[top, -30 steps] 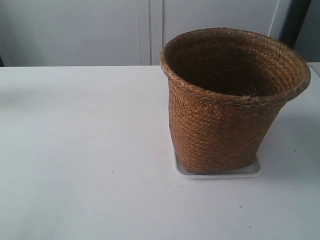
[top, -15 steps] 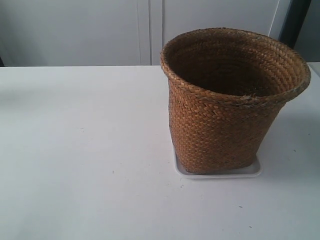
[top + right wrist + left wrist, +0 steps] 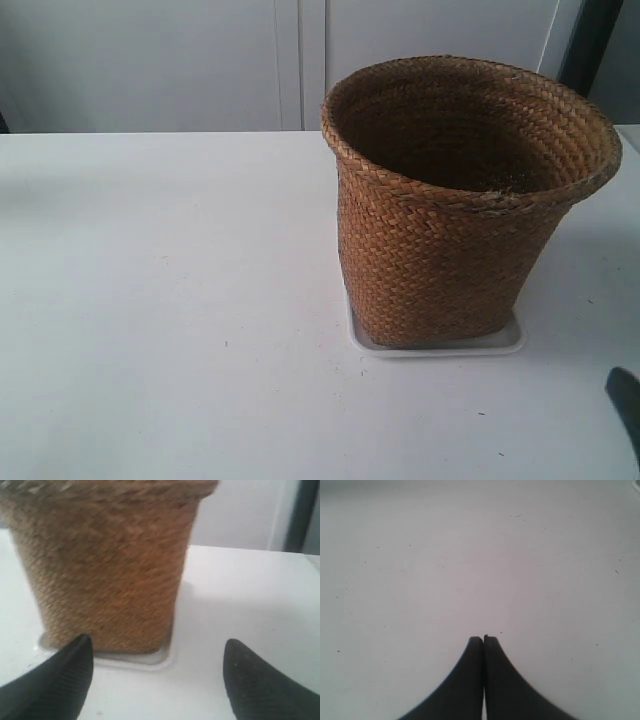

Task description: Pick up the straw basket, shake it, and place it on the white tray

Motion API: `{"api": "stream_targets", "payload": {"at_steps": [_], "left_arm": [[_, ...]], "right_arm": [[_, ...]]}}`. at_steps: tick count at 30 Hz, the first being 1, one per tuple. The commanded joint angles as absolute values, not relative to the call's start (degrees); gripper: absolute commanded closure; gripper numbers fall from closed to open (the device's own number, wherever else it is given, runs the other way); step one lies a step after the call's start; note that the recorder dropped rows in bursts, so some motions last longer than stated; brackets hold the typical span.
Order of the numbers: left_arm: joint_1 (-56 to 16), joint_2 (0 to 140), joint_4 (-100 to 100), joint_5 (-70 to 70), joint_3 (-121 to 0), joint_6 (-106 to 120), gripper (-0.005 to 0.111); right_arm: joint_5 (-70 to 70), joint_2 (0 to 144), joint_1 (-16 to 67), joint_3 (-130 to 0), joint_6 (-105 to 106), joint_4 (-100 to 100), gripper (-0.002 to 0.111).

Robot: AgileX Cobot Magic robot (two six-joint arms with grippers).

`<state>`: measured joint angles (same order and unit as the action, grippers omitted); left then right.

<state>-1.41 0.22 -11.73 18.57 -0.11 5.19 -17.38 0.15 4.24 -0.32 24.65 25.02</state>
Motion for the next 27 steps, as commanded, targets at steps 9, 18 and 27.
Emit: {"api": "stream_targets", "payload": {"at_steps": [9,18,27], "left_arm": [[-1.25,0.00,-11.36,20.23,0.00,4.92,0.107],[-1.25,0.00,-11.36,20.23,0.00,4.92,0.107],[-1.25,0.00,-11.36,20.23,0.00,4.92,0.107]], "right_arm": [[-17.14,0.00,21.61,0.00,-9.19,-4.96,0.040],[-18.34,0.00,21.61,0.00,-9.22,-4.67,0.040],[-18.36,0.00,21.61,0.00,-9.22,-4.66,0.040]]}}
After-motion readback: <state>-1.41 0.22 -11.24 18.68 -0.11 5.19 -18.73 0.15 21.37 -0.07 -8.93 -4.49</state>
